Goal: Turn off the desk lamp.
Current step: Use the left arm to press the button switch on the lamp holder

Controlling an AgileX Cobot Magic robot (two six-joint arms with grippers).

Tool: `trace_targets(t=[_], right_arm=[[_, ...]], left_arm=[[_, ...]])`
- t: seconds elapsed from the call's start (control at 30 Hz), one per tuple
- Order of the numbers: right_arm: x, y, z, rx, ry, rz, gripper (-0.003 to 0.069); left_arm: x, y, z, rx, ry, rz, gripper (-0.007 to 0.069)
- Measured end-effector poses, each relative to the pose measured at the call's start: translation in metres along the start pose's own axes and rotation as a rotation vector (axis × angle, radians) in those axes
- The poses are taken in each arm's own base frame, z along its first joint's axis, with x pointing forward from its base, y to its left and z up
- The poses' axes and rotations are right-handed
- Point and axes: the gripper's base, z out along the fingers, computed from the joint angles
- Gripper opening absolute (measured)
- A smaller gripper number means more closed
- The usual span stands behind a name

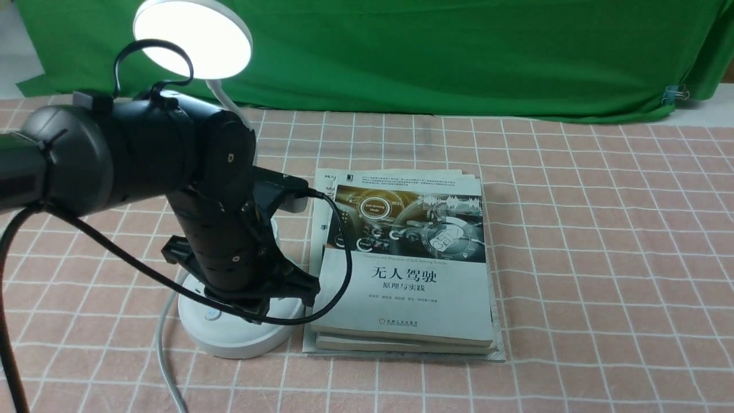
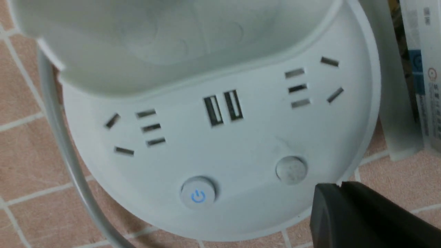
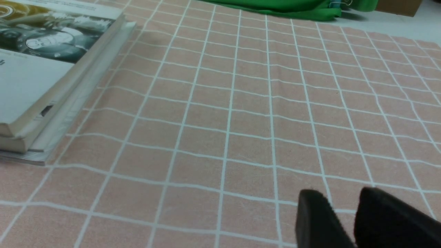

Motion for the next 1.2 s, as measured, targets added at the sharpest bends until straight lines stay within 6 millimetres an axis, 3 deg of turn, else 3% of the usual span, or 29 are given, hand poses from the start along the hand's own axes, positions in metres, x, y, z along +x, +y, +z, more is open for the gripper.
trace_targets(t=[0.2,0.93,1.07,1.2], right_arm=[[0.0,0.0,0.0,0.0,0.0,0.0,0.0242],[0.0,0.0,0.0,0.0,0.0,0.0,0.0242],[0.0,0.0,0.0,0.0,0.0,0.0,0.0242],[0.0,0.0,0.0,0.0,0.0,0.0,0.0242]], left_arm=[[-0.003,0.012,0.007,-0.013,0.0,-0.031,0.0006],[-0.007,0.01,0.023,0.017,0.042,-0.047,0.0006],[-0.006,0.012,0.016,-0.007,0.017,-0.032,0.0006],[-0.005,0.013,-0.007,-0.028,-0.054,-0.038,0.0006]])
